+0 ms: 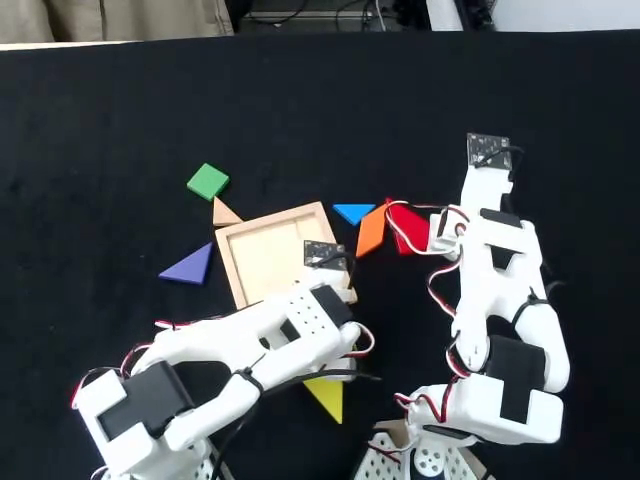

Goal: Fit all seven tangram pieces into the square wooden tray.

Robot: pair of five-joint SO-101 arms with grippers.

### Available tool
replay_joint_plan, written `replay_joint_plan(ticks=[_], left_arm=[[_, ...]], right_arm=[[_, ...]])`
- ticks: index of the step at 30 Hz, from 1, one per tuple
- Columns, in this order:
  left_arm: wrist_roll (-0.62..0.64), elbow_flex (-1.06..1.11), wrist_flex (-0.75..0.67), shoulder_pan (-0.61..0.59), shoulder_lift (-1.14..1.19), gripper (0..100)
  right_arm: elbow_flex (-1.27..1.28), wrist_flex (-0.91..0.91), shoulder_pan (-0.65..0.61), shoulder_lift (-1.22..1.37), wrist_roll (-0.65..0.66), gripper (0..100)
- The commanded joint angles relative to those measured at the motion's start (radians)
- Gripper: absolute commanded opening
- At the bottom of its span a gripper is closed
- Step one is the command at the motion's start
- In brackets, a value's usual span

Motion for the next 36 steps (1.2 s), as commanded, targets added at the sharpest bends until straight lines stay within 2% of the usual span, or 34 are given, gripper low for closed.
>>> replay_joint_plan(ticks=[1,18,28,33,36], left_arm=[[0.003,-0.038,0.002,-0.001,-0.002,30],[0.006,-0.039,0.002,-0.001,-0.002,30],[0.002,-0.035,-0.051,0.002,-0.002,5],[-0.002,-0.039,-0.048,0.008,-0.012,5],[-0.044,-0.039,-0.051,0.010,-0.012,5]], right_arm=[[-0.053,0.005,0.017,-0.016,-0.005,1.1],[-0.053,0.005,0.017,-0.015,-0.005,1.1],[-0.053,0.005,0.017,-0.015,-0.005,1.1],[-0.053,0.005,0.017,-0.015,-0.005,1.1],[-0.053,0.003,0.018,-0.015,-0.005,1.1]])
